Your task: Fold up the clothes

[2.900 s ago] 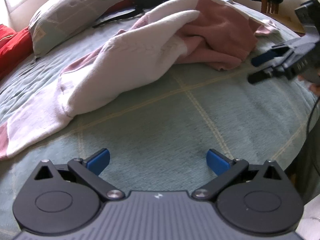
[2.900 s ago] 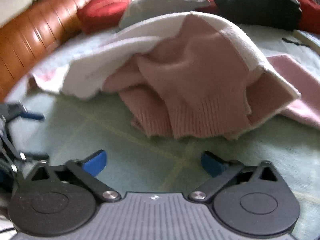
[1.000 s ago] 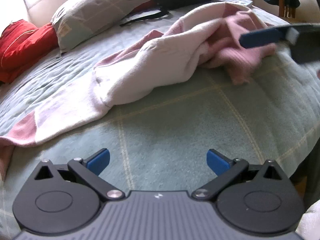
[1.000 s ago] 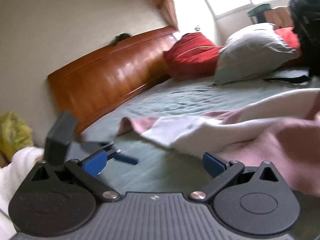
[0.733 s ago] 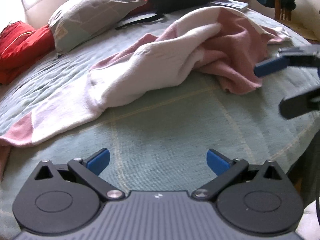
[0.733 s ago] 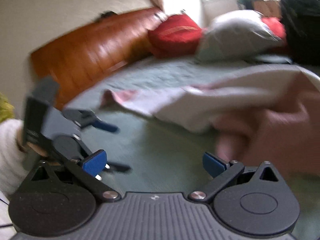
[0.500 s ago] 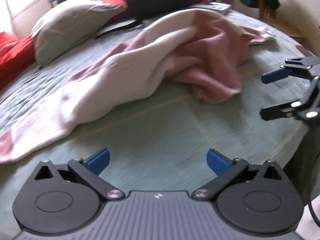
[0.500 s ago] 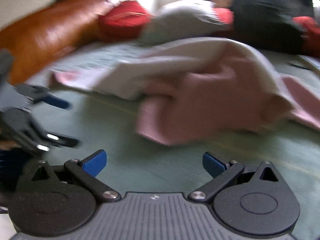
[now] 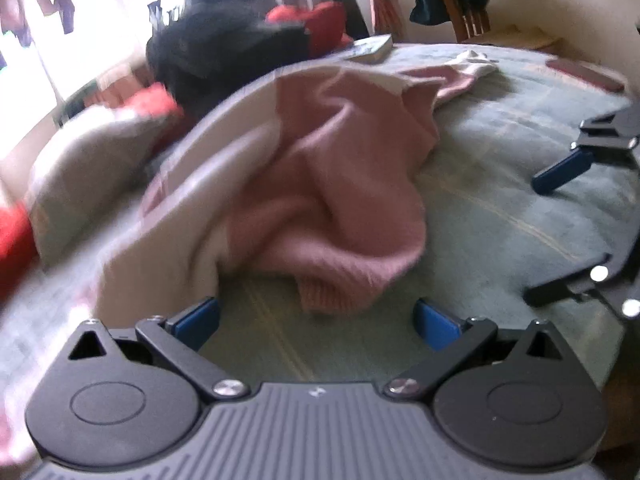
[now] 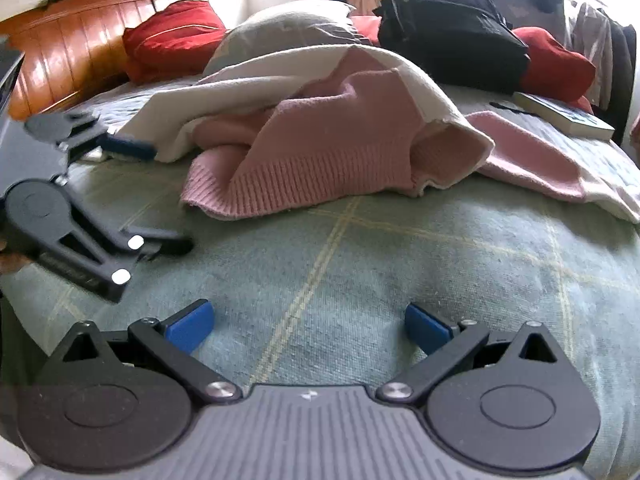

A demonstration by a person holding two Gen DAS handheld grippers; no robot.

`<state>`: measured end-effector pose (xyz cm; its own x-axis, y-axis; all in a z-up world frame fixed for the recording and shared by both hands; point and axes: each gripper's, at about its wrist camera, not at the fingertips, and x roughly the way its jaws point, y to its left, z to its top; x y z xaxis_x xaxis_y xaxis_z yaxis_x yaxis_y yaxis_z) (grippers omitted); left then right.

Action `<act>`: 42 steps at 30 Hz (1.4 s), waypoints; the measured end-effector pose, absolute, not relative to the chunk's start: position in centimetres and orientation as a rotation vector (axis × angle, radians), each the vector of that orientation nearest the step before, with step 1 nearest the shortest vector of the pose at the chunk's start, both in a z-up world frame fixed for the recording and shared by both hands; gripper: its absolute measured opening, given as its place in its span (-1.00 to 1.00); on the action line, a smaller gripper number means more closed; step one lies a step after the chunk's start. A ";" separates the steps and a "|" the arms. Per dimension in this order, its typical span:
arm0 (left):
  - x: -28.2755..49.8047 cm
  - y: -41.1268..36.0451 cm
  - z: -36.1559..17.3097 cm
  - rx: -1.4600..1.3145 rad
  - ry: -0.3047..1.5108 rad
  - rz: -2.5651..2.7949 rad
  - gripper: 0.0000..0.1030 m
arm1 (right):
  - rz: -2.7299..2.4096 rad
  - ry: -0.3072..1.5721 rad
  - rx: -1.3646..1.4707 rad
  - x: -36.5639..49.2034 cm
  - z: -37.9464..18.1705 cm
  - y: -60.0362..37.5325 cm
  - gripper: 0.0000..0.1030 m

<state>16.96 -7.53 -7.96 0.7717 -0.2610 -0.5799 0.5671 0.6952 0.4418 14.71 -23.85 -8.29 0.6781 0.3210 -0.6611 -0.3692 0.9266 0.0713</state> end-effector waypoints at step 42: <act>16.2 -13.2 -13.2 1.235 0.263 -0.497 -0.73 | 0.368 0.801 0.185 14.3 -7.4 -26.9 1.00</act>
